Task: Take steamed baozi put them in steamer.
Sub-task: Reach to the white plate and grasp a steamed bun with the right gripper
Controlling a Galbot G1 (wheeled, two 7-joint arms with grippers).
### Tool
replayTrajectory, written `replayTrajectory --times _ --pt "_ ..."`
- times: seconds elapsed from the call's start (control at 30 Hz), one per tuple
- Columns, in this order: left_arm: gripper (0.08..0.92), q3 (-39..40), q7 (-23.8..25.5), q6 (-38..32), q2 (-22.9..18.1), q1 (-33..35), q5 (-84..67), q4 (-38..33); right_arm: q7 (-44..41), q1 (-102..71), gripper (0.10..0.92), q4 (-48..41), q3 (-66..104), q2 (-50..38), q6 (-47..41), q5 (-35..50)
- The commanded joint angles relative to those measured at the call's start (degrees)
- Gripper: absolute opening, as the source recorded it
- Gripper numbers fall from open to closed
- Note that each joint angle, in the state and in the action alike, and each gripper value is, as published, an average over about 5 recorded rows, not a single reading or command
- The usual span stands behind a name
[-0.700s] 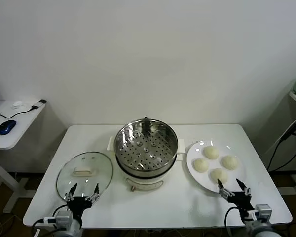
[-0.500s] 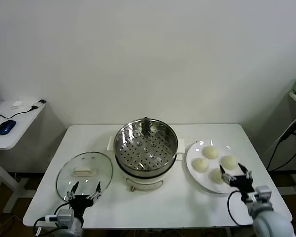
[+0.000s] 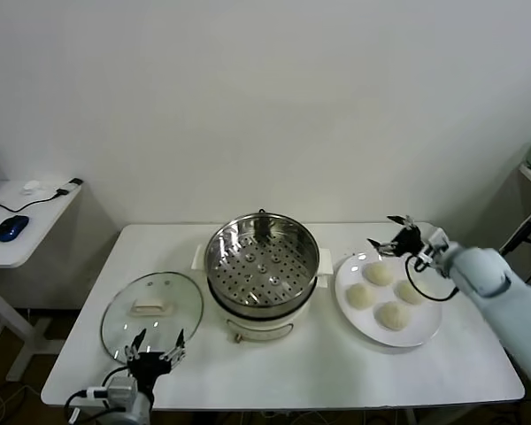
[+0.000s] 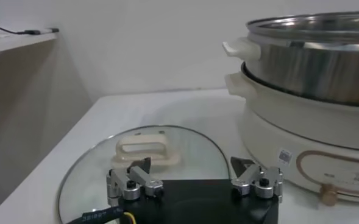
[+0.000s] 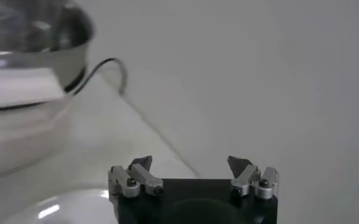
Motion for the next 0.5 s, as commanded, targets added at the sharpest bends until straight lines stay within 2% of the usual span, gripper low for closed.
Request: replayTrajectory --times 0.03,0.13,0.23,0.5 --pt "0.823 0.00 0.01 -0.12 0.12 0.02 -0.10 0.31 -27.12 35.41 0.823 -15.55 -37.71 -3.33 9.68 -5.86" --pt "0.823 -0.03 0.05 -0.23 0.21 0.00 -0.31 0.65 -31.16 42.53 0.823 -19.39 -48.95 1.29 11.88 -6.11" --pt "0.823 -0.05 0.11 -0.29 0.31 -0.12 -0.47 1.00 -31.72 44.69 0.823 -20.83 -55.26 5.41 11.41 -5.34" --pt "0.823 -0.50 0.18 -0.43 0.84 -0.36 -1.22 1.48 -25.78 34.50 0.823 -25.80 -51.95 13.11 5.03 -2.61"
